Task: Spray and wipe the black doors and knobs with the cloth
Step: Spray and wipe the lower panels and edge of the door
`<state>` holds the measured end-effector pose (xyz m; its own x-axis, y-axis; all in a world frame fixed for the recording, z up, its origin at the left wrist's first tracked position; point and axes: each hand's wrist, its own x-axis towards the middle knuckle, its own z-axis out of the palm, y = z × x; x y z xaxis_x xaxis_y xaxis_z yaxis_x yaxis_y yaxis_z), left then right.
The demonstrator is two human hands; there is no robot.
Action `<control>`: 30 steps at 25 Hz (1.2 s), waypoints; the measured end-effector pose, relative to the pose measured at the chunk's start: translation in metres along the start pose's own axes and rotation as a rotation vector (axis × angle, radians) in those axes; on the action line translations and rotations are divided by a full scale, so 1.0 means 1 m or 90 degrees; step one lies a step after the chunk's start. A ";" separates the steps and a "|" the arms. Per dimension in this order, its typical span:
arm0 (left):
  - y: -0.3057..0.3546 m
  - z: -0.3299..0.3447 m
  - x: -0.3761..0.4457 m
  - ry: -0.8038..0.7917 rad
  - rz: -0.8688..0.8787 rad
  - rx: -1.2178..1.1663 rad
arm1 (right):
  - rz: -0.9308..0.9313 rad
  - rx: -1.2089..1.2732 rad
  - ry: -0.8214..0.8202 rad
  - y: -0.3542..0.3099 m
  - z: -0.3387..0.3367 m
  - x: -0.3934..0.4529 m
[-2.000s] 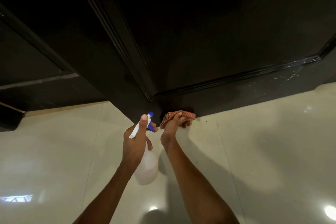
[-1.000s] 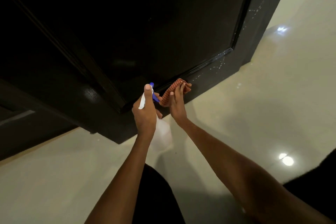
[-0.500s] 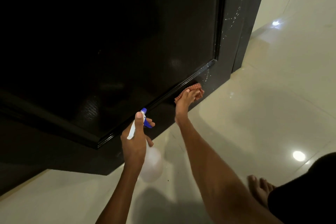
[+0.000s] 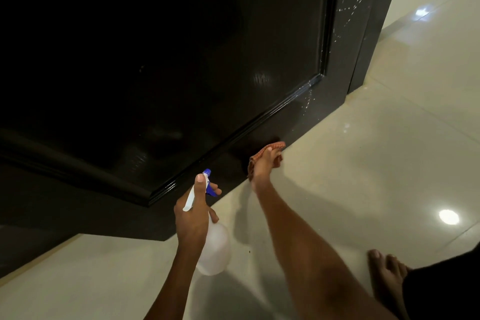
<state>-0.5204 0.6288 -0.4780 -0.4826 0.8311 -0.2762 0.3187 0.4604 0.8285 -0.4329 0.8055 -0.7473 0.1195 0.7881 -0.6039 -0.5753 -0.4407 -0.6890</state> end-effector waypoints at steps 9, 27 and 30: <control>0.033 0.036 0.011 -0.042 0.064 -0.029 | -0.233 -0.002 0.051 -0.180 -0.022 -0.028; 0.062 0.106 0.022 -0.060 0.088 -0.052 | -0.320 -0.162 0.185 -0.260 -0.017 -0.011; 0.060 0.110 0.021 -0.050 0.092 -0.043 | -0.366 -0.259 0.090 -0.204 -0.001 -0.041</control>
<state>-0.4216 0.7079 -0.4873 -0.3690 0.9105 -0.1869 0.3240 0.3144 0.8923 -0.3200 0.8627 -0.5827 0.4320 0.8928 -0.1278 -0.0460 -0.1196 -0.9917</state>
